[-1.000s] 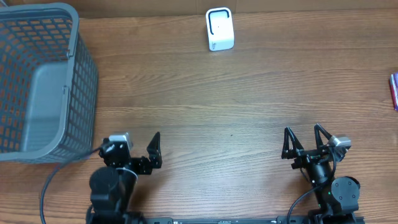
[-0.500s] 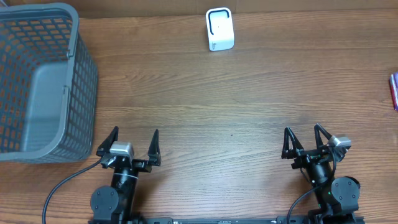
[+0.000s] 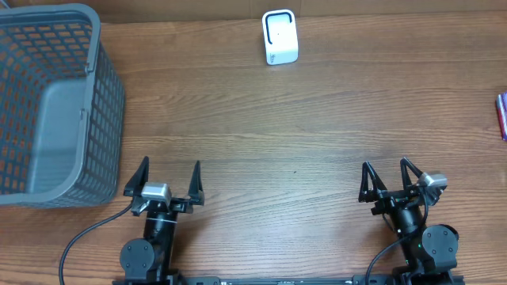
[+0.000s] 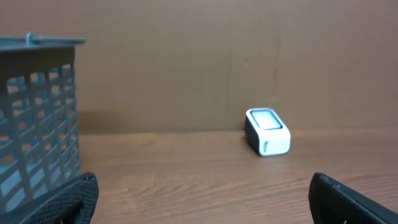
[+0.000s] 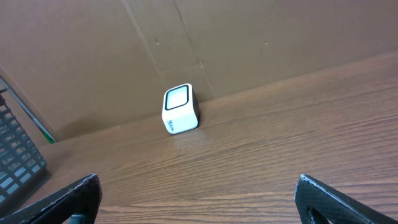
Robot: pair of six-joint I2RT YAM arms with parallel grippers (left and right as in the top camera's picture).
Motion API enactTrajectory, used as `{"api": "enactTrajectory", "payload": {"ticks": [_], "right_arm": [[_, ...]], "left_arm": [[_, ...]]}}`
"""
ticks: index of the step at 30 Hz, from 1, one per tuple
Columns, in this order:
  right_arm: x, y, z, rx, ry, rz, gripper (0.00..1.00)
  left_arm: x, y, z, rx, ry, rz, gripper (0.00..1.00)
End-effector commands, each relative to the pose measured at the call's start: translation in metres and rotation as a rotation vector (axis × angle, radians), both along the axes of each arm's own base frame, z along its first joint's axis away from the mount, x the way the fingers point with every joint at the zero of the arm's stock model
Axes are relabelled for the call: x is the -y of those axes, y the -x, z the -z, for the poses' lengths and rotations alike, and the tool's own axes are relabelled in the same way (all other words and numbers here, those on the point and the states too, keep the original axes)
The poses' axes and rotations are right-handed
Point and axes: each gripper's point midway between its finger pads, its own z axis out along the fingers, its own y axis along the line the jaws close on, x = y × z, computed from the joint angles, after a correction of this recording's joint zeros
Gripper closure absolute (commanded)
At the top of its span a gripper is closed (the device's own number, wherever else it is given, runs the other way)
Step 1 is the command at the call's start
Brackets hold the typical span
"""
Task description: Scan the item barcode
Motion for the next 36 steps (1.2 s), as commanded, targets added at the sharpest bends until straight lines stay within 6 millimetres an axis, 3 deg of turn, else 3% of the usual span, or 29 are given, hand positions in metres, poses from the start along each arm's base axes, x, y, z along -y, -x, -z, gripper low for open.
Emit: {"api": "enactTrajectory", "payload": {"ticks": [1,6,36], "right_arm": [[0.001,0.000,0.001,0.008,0.003,0.005,0.00],[0.001,0.000,0.001,0.009,0.003,0.005,0.00],[0.001,0.000,0.001,0.009,0.004,0.005,0.00]], "left_arm": [[-0.001,-0.001,0.014,-0.048,-0.020,-0.005,0.00],[-0.003,-0.001,0.045,-0.177,-0.020,-0.011,0.00],[-0.007,-0.001,0.045,-0.176,-0.019,-0.034,0.00]]}}
